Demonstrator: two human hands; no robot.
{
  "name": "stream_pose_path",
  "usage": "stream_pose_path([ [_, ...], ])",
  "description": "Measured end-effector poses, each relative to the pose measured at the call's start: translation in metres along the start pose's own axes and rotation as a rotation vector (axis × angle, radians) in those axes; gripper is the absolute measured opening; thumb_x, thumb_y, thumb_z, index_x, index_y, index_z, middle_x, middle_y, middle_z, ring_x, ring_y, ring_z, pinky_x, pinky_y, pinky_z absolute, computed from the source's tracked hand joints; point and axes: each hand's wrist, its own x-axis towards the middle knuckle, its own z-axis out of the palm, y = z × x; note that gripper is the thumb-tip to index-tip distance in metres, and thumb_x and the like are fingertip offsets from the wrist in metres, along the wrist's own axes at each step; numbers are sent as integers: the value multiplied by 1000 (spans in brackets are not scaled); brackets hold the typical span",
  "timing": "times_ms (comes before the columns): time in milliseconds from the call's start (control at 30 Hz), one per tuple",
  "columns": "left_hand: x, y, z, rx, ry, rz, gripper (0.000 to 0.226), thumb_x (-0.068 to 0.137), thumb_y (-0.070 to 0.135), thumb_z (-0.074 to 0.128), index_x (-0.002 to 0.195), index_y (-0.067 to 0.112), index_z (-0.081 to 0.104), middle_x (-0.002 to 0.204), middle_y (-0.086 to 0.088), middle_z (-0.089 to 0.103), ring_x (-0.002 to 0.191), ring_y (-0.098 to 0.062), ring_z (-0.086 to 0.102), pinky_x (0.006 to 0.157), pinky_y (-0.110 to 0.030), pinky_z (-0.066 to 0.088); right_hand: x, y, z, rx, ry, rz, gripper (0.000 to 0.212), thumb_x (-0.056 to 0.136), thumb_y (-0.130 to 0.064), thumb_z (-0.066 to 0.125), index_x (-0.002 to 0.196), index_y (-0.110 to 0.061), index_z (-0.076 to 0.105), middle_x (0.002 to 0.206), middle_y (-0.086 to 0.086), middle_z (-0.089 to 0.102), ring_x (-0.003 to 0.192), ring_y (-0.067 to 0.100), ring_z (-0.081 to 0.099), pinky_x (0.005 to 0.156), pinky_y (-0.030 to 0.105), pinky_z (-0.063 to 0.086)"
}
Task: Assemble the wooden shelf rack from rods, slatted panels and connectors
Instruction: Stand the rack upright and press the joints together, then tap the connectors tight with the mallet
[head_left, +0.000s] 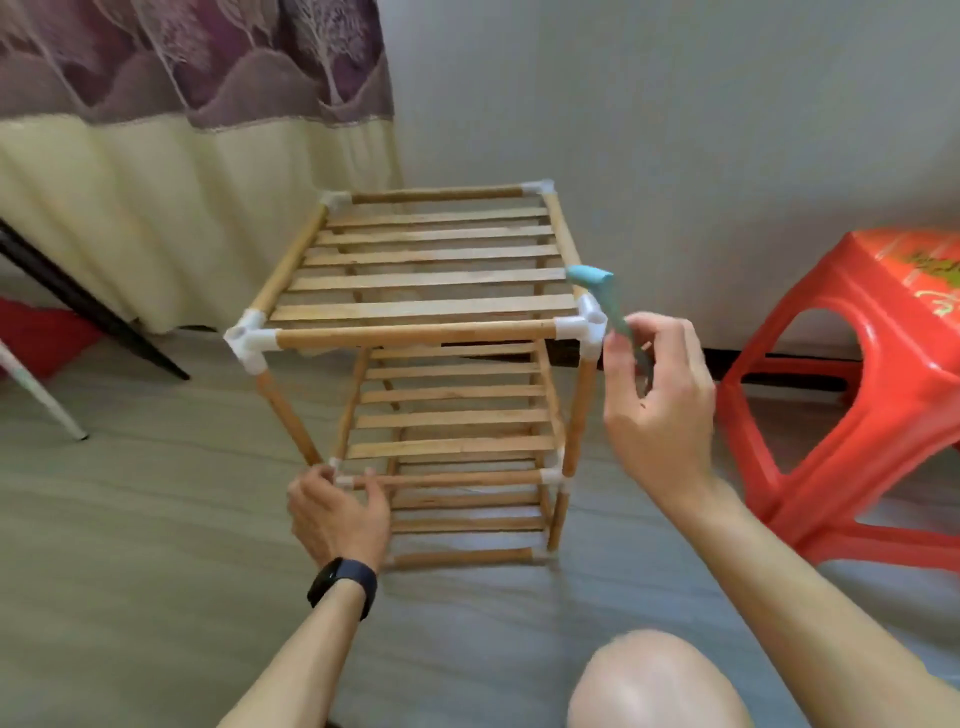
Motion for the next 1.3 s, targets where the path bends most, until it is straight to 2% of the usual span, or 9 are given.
stream_pose_path([
  [100, 30, -4, -15, -140, -183, -183, 50, 100, 38, 54, 136, 8, 34, 127, -23, 56, 114, -45, 55, 91, -46, 46, 29, -38, 35, -163, -25, -277, 19, 100, -25, 56, 105, -9, 66, 101, 2, 62, 94, 14, 49, 81, 26, 37],
  [200, 48, -14, -21, -132, -423, -212, 43, 107, 39, 36, 140, 13, 35, 124, -22, 62, 109, -45, 60, 81, -40, 44, 44, -55, 70, -316, -316, -314, 18, 103, -31, 47, 107, -20, 60, 90, -6, 67, 89, 21, 60, 90, 40, 39],
  [267, 49, -23, -24, -141, -481, -210, 41, 107, 41, 31, 143, 22, 36, 121, -17, 63, 105, -42, 62, 80, -39, 46, 42, -51, 83, -384, -459, -232, 21, 106, -36, 38, 107, -24, 56, 83, -8, 65, 81, 20, 60, 82, 39, 41],
  [367, 44, -37, -23, -173, -489, -180, 33, 107, 42, 30, 134, 29, 43, 105, -7, 64, 83, -29, 60, 69, -36, 45, 38, -36, 82, -404, -342, -303, 25, 105, -39, 41, 105, -23, 60, 70, -11, 58, 62, 17, 58, 54, 31, 39],
  [500, 37, -36, -24, -185, -415, -71, 26, 107, 41, 32, 122, 28, 49, 94, -2, 61, 77, -22, 60, 60, -35, 45, 48, -25, 74, -372, -321, -239, 21, 104, -39, 44, 106, -26, 60, 63, -12, 57, 55, 15, 53, 49, 21, 27],
  [700, 58, 7, -36, -153, -387, 225, 15, 106, 34, 39, 116, 34, 49, 102, -3, 55, 85, -26, 57, 69, -39, 47, 63, 11, 29, -361, -221, 21, 22, 106, -39, 41, 111, -25, 57, 77, -7, 58, 71, 21, 52, 66, 34, 40],
  [933, 60, 77, -52, 11, -441, 637, 21, 104, 42, 43, 120, 33, 52, 94, 1, 46, 81, -16, 47, 65, -31, 46, 28, 81, -4, -55, -69, 658, 19, 108, -31, 31, 111, -18, 45, 96, 4, 70, 95, 27, 58, 80, 35, 35],
  [1067, 40, 92, -33, 250, -425, 765, 26, 104, 47, 38, 124, 35, 50, 95, 4, 40, 84, -14, 38, 62, -26, 36, -23, 103, 4, 71, 118, 911, 21, 108, -24, 26, 105, -13, 44, 90, 7, 66, 90, 25, 54, 77, 32, 31],
  [1300, 0, 90, 11, 541, -536, 880, 21, 104, 44, 45, 119, 31, 51, 101, -1, 45, 91, -22, 41, 68, -32, 44, -99, 164, 19, 271, 195, 1291, 18, 104, -10, 27, 94, -18, 39, 79, 7, 58, 66, 16, 51, 60, 28, 38],
])
